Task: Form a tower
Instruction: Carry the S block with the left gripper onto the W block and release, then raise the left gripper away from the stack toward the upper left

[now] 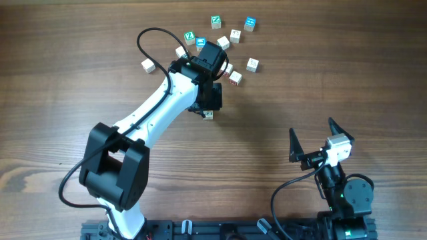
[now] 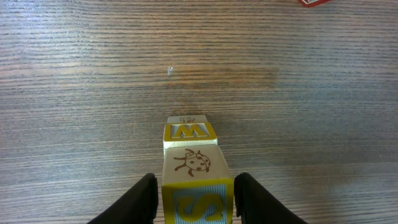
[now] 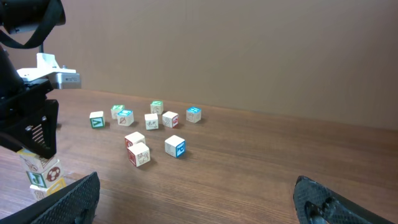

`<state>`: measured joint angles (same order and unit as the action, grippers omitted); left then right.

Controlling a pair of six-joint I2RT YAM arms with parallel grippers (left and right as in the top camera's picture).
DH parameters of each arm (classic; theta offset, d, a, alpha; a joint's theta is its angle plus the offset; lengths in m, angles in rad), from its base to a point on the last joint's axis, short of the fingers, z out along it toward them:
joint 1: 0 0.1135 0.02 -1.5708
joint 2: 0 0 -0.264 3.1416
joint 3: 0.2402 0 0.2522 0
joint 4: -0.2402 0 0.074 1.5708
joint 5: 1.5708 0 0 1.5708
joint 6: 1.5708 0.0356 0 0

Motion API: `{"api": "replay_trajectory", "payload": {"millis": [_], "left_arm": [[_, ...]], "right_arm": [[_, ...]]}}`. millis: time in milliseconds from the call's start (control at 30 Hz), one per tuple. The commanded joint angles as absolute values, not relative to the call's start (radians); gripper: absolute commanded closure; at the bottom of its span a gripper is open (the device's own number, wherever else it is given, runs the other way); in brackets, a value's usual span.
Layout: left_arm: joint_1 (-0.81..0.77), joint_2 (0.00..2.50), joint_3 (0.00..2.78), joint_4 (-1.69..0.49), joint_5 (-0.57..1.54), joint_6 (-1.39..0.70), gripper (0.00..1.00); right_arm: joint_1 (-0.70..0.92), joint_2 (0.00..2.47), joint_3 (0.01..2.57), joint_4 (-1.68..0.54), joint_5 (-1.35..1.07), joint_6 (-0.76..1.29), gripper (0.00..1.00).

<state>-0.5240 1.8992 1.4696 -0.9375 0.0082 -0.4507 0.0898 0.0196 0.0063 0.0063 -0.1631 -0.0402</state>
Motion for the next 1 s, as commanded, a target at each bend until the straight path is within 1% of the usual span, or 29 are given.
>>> {"api": "replay_trajectory", "payload": {"millis": [0,200,467,600,667,733,800,967], "left_arm": [[-0.527,1.913,1.458,-0.934,-0.001,-0.453,0.63],[-0.527,1.913,1.458,-0.927,-0.002,-0.453,0.65],[-0.527,1.913,1.458,-0.928,-0.024,-0.453,0.65],[-0.527,1.913,1.458,-0.928,-0.023,-0.453,0.62],[-0.527,1.913,1.458,-0.928,-0.023,-0.453,0.53],[-0.527,1.913,1.458,-0.928,-0.023,-0.453,0.38],[-0.527,1.913,1.458,-0.925,-0.025,-0.453,0.27],[-0.492,1.913,1.459,-0.825,-0.073,-0.461,0.22]], "right_arm": [[0.088,0.014,0.006,0.010,-0.150,-0.050,0.00],[0.088,0.014,0.006,0.010,-0.150,-0.050,0.00],[0.088,0.014,0.006,0.010,-0.150,-0.050,0.00],[0.088,0.014,0.006,0.010,-0.150,-0.050,0.00],[0.088,0.014,0.006,0.010,-0.150,-0.050,0.00],[0.088,0.014,0.006,0.010,-0.150,-0.050,0.00],[0.088,0.014,0.006,0.009,-0.150,-0.049,0.00],[0.089,0.014,0.006,0.010,-0.150,-0.050,0.00]]}}
